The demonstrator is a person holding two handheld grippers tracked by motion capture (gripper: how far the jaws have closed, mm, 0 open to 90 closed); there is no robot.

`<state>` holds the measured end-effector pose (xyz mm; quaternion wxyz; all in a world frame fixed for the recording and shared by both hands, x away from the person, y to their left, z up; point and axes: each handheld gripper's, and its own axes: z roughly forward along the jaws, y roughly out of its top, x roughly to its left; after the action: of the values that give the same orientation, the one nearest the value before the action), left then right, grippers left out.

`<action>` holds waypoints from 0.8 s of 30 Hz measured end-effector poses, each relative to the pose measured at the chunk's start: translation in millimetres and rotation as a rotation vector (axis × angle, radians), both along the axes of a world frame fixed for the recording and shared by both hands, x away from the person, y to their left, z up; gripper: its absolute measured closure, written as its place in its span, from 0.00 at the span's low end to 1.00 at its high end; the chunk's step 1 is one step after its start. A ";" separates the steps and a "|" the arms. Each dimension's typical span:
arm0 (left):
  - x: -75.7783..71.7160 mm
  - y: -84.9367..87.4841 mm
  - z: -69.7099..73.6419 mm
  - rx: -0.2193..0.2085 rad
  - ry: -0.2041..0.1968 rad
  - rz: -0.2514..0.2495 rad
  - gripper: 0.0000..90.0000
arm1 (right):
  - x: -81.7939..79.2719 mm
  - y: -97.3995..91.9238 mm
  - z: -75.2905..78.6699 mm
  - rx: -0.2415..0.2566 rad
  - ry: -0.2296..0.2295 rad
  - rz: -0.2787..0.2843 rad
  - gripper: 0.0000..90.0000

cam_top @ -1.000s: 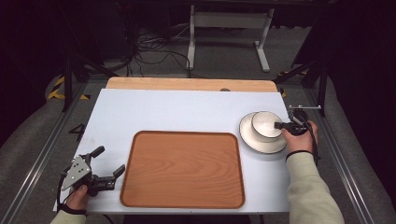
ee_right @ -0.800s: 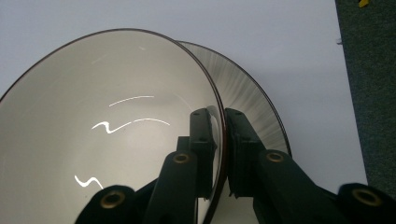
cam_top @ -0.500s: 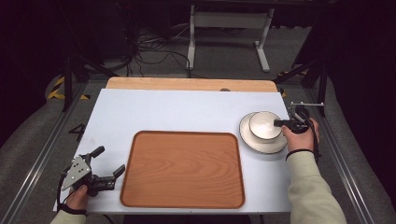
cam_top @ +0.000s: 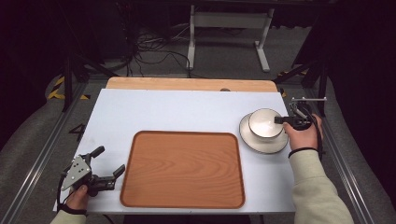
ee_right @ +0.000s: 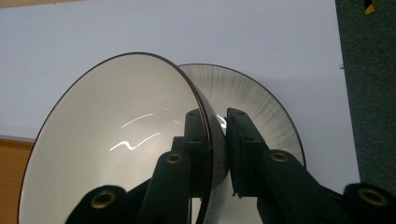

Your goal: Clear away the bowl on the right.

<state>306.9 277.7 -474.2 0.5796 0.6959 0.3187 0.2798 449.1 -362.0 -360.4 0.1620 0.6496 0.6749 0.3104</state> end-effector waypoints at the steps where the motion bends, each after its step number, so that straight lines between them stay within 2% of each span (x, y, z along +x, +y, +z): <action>1: 0.0 0.0 0.0 0.000 0.000 0.000 0.00 | -1.1 1.3 2.8 0.001 -0.001 -0.003 0.88; 6: 0.0 0.0 0.0 0.000 0.000 0.000 0.00 | -7.4 6.1 17.4 0.024 -0.014 0.002 0.88; 15: 0.0 -0.1 0.0 0.002 0.000 0.000 0.00 | -20.8 19.9 41.3 0.034 -0.032 0.028 0.88; 24: -0.2 -0.2 0.1 0.003 0.000 0.000 0.00 | -31.0 41.0 52.7 0.039 -0.033 0.051 0.88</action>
<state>306.7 277.5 -474.2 0.5787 0.6966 0.3182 0.2803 418.0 -320.9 -307.7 0.1523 0.6298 0.6824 0.3383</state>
